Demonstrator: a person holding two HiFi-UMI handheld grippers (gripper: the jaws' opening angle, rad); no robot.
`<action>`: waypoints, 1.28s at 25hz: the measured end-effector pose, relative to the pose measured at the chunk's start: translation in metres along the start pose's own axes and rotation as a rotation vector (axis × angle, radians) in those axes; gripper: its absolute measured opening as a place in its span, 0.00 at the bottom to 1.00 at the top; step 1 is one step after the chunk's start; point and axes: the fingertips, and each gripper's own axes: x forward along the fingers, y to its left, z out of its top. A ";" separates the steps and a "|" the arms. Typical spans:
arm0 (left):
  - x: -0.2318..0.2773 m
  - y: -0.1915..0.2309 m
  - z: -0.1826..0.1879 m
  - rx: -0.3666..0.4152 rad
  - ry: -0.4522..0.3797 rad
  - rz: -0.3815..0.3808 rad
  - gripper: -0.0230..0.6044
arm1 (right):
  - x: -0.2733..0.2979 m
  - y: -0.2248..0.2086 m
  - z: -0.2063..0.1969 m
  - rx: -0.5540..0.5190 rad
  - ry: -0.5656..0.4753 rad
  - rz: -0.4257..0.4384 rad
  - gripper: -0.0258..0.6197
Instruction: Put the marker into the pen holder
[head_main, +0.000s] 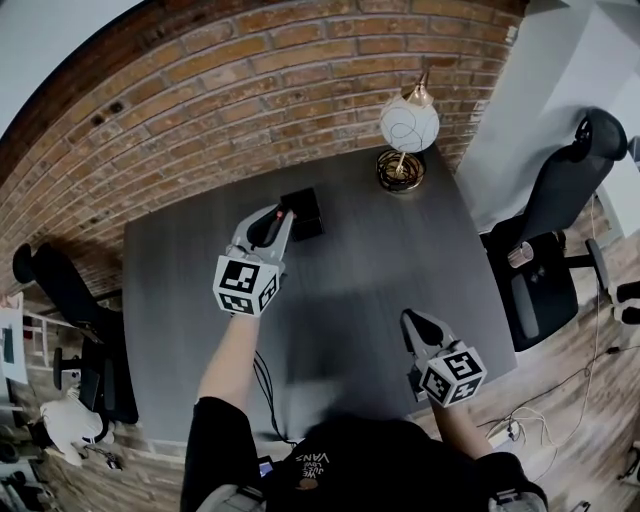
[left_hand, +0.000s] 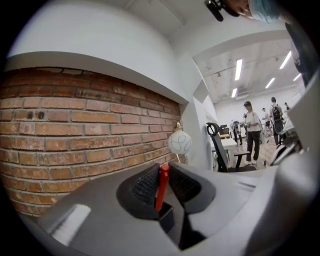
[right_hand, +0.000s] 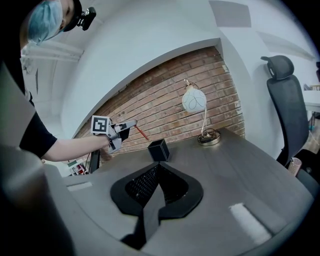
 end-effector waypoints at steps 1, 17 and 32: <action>0.005 0.001 -0.004 -0.003 0.007 0.000 0.21 | 0.001 -0.003 0.000 0.002 0.003 -0.004 0.04; 0.056 0.011 -0.079 -0.081 0.123 0.020 0.21 | 0.008 -0.034 -0.014 0.037 0.041 -0.037 0.04; 0.075 0.007 -0.121 -0.114 0.201 0.016 0.21 | 0.010 -0.049 -0.028 0.056 0.074 -0.055 0.04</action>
